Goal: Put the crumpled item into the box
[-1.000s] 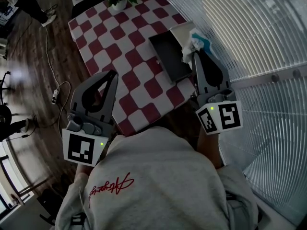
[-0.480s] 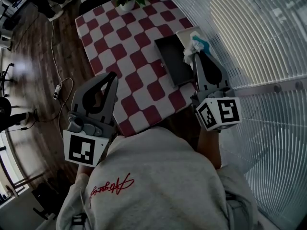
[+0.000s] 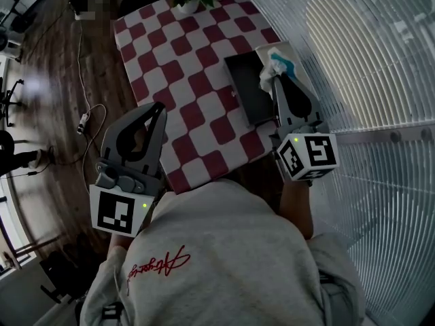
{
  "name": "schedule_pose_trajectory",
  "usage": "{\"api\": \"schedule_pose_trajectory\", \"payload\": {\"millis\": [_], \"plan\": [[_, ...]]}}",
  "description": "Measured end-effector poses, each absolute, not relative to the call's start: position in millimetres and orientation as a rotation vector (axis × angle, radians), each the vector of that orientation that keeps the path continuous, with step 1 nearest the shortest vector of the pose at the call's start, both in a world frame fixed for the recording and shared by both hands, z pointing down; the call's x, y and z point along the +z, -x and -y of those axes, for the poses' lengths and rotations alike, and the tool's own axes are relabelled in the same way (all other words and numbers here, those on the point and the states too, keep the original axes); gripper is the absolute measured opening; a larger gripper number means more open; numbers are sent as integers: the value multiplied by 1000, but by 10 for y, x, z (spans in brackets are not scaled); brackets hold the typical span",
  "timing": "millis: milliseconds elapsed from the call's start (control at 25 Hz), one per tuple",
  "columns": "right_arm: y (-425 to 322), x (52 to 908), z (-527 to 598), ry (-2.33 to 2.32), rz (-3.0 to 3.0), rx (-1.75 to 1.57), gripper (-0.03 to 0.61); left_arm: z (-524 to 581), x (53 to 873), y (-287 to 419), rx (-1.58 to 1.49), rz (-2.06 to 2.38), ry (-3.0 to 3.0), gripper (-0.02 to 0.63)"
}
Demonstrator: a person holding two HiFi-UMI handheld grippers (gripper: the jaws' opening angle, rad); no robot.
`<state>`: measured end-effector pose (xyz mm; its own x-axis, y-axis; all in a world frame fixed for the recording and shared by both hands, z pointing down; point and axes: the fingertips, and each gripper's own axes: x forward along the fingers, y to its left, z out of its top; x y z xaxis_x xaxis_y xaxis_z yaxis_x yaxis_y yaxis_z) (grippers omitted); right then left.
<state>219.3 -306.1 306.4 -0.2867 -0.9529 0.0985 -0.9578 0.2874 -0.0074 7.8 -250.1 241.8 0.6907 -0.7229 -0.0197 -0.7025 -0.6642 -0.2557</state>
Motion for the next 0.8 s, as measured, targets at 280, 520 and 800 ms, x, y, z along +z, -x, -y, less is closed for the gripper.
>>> {"api": "schedule_pose_trajectory", "payload": {"millis": [280, 520, 800], "plan": [[-2188, 3196, 3156, -1782, 2447, 121, 46, 2508, 2422, -62, -126, -1181, 2644, 18], [-2199, 3285, 3222, -1748, 2439, 145, 46, 2509, 2420, -66, -132, -1209, 2631, 18], [-2220, 3415, 3286, -1708, 2429, 173, 46, 2507, 2433, -73, -142, -1236, 2616, 18]]}}
